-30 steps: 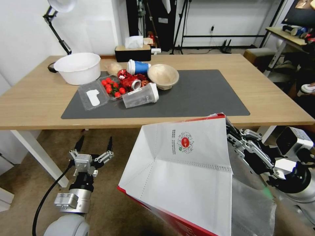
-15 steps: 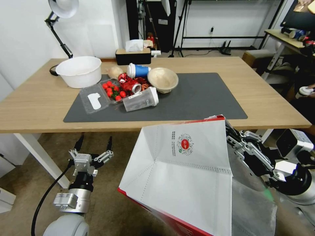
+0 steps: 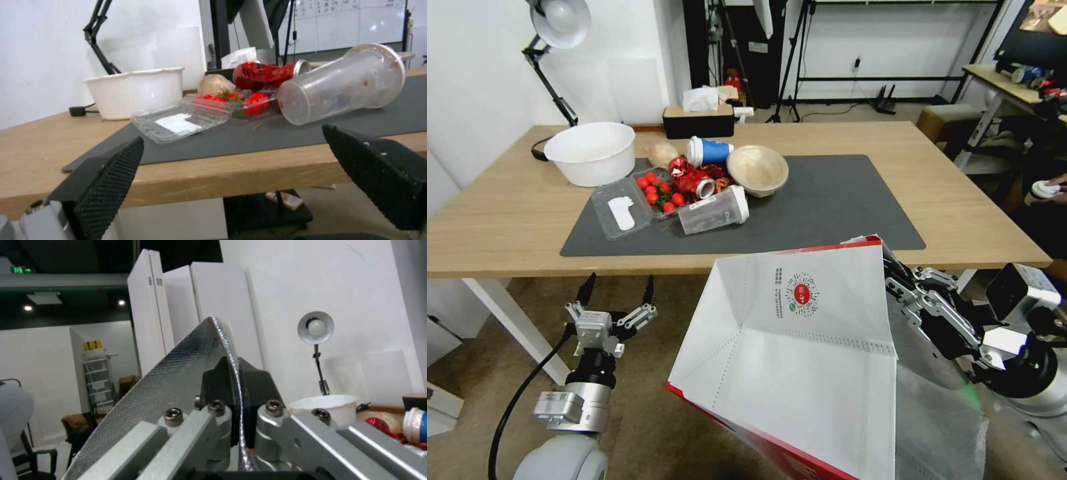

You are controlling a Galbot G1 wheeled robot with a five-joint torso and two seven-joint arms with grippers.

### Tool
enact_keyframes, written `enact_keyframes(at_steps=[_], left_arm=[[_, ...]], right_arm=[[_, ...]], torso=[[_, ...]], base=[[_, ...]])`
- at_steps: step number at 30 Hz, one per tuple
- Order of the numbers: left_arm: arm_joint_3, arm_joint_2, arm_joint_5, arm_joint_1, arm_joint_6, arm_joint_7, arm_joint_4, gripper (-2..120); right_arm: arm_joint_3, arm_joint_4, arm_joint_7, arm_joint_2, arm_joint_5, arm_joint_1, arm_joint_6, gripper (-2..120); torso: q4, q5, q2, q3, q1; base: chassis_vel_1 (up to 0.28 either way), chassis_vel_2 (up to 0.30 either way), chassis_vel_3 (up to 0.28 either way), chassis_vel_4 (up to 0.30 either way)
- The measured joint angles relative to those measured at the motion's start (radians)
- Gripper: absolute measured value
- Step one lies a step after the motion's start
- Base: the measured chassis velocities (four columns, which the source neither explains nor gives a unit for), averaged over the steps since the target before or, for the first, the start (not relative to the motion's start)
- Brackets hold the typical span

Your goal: Pick up the food delivery bag from the floor and place it on the table.

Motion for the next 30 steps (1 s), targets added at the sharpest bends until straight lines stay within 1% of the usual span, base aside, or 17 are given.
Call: enact_keyframes(at_steps=[5,10,14,19,21,25,30], left_arm=[[0.002,0.002,0.0,-0.001,0.0,0.001,0.0,100],[0.002,0.003,-0.001,-0.001,0.0,0.001,0.002,100],[0.004,0.001,-0.001,-0.002,-0.001,0.001,0.004,100],[0.005,0.001,-0.001,-0.003,-0.002,0.001,0.006,100],[0.007,0.001,-0.017,-0.005,-0.026,0.01,0.013,100],[0.011,0.002,-0.031,-0.005,-0.04,0.022,0.014,100],[0.012,0.001,-0.033,-0.006,-0.043,0.023,0.014,100]], right_arm=[[-0.007,-0.001,-0.001,0.009,-0.01,0.0,0.002,0],[-0.008,-0.003,-0.003,0.009,-0.012,-0.001,0.002,0],[-0.008,-0.006,-0.003,0.008,-0.012,0.0,0.003,0],[-0.008,-0.007,-0.003,0.007,-0.013,0.001,0.004,0],[-0.01,-0.008,-0.003,0.009,-0.014,0.002,0.005,0],[-0.011,-0.008,-0.002,0.01,-0.016,0.001,0.005,0],[-0.011,-0.008,-0.001,0.006,-0.017,0.001,0.005,0]], torso=[[-0.0001,0.0001,0.024,0.014,0.011],[0.0,0.0001,0.04,0.023,0.018],[0.0,0.0001,0.066,0.038,0.028],[0.0,0.0,0.083,0.047,0.036],[0.0,0.0001,0.097,0.055,0.042],[0.0,0.0,0.111,0.064,0.047],[0.0,0.0001,0.115,0.066,0.049]], base=[[0.0,0.0,0.0,0.0],[0.0,0.0,0.0,0.0],[0.0,0.0,0.0,0.0],[0.0,0.0,0.0,0.0],[0.0,0.0,0.0,0.0],[0.0,0.0,0.0,0.0],[0.0,0.0,0.0,0.0]])
